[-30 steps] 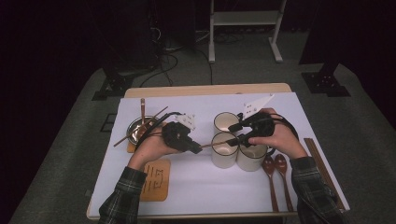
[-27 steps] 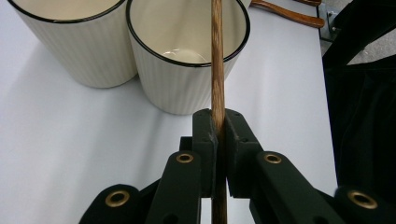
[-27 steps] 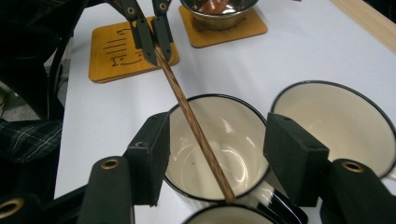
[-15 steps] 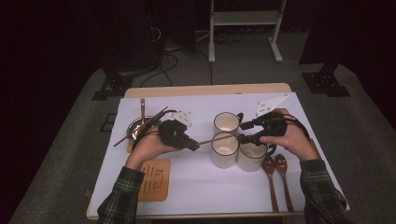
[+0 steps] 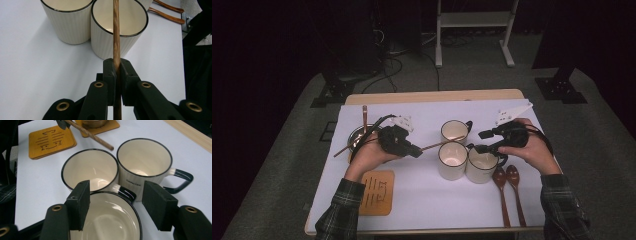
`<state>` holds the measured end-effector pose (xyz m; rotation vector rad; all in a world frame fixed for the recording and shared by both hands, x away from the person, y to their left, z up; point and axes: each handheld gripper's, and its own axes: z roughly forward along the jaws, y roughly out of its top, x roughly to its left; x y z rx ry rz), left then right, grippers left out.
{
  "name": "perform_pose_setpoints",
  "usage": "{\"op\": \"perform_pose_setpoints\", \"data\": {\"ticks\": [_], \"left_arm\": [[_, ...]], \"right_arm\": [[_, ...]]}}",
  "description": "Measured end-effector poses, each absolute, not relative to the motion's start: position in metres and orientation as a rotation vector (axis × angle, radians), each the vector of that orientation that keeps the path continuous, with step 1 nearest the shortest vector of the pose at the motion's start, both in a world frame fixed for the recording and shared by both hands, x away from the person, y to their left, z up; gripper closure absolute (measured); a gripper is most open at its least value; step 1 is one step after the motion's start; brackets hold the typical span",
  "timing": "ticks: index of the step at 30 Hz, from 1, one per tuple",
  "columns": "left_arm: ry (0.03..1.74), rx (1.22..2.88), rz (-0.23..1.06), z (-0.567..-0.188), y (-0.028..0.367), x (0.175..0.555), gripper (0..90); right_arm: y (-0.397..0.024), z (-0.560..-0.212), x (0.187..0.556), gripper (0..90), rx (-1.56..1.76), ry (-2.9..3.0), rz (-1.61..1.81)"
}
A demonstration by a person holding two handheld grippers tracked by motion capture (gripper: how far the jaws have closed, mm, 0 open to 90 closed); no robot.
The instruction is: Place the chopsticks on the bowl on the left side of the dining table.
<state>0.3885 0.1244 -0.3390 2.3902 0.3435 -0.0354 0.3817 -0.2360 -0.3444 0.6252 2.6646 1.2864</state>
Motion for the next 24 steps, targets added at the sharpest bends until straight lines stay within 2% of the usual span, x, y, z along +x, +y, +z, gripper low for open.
{"op": "perform_pose_setpoints", "data": {"ticks": [24], "left_arm": [[0.506, 2.320, 0.043, -0.340, 0.125, 0.395, 84.3]], "right_arm": [[-0.269, -0.354, 0.388, 32.5, 0.841, 2.528, 1.248]]}}
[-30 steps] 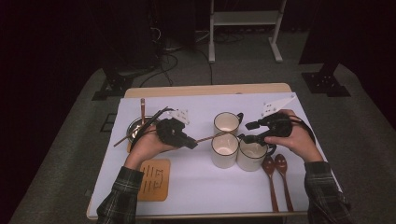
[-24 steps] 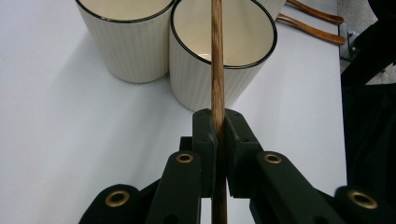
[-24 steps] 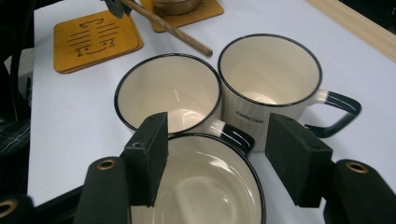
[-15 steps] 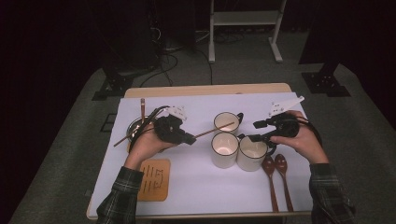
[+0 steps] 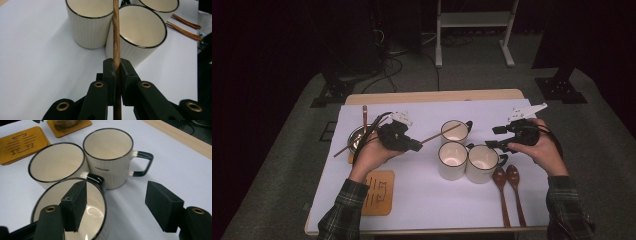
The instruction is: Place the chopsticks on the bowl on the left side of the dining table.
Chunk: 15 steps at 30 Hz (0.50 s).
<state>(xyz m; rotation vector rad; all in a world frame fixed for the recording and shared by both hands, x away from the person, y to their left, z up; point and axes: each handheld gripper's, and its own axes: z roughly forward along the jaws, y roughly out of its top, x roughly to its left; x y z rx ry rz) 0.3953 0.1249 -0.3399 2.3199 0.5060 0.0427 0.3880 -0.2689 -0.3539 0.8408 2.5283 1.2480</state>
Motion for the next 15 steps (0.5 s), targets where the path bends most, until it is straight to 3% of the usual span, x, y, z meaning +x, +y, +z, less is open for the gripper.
{"op": "perform_pose_setpoints", "data": {"ticks": [15], "left_arm": [[0.589, 2.269, 0.096, -0.339, 0.131, 0.399, 84.3]], "right_arm": [[-0.285, -0.361, 0.394, 26.1, 0.959, 2.417, 1.193]]}}
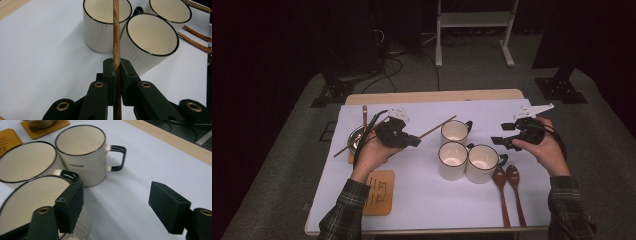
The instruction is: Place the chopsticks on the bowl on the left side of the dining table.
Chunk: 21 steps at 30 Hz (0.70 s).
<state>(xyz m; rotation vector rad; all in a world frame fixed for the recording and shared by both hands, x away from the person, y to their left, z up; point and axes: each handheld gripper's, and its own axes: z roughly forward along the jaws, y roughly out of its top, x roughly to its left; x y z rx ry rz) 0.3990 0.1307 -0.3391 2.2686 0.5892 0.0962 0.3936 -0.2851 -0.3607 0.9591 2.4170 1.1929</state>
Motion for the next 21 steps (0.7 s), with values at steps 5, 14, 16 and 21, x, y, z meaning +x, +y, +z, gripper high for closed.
{"op": "perform_pose_setpoints", "data": {"ticks": [5, 14, 16, 21], "left_arm": [[0.602, 2.262, 0.102, -0.339, 0.133, 0.400, 84.3], [0.611, 2.253, 0.112, -0.338, 0.136, 0.401, 84.3], [0.614, 2.251, 0.116, -0.338, 0.137, 0.401, 84.3], [0.618, 2.252, 0.118, -0.339, 0.140, 0.403, 84.3]], "right_arm": [[-0.290, -0.366, 0.396, 24.5, 1.006, 2.372, 1.161], [-0.299, -0.377, 0.402, 24.4, 1.090, 2.317, 1.128], [-0.301, -0.380, 0.403, 24.4, 1.109, 2.306, 1.124], [-0.304, -0.389, 0.407, 24.4, 1.146, 2.295, 1.119]]}}
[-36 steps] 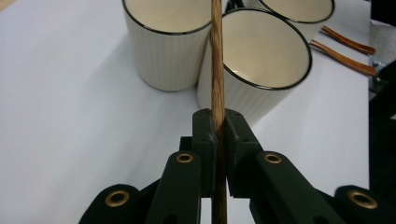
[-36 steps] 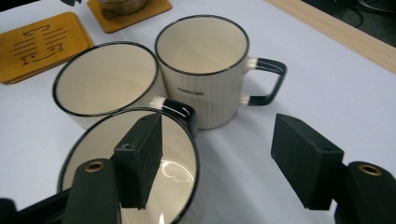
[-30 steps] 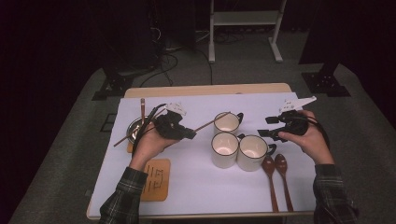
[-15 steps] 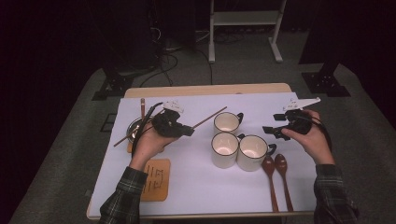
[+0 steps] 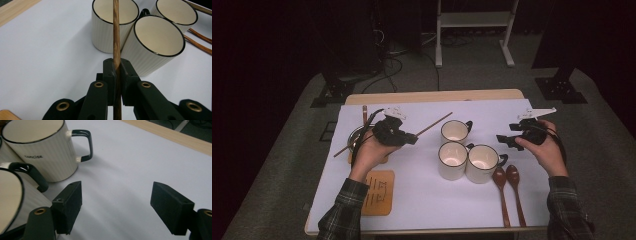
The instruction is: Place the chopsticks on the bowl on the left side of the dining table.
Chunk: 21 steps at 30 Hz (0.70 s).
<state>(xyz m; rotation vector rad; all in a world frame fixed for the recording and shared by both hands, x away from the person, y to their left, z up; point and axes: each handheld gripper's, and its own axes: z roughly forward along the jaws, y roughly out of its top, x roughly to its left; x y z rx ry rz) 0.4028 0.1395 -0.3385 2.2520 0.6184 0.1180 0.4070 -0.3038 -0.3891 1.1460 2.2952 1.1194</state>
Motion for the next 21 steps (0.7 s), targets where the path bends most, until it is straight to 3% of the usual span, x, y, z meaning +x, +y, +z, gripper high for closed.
{"op": "perform_pose_setpoints", "data": {"ticks": [21], "left_arm": [[0.636, 2.240, 0.144, -0.338, 0.157, 0.409, 84.4]], "right_arm": [[-0.306, -0.430, 0.421, 23.6, 1.259, 2.245, 1.040]]}}
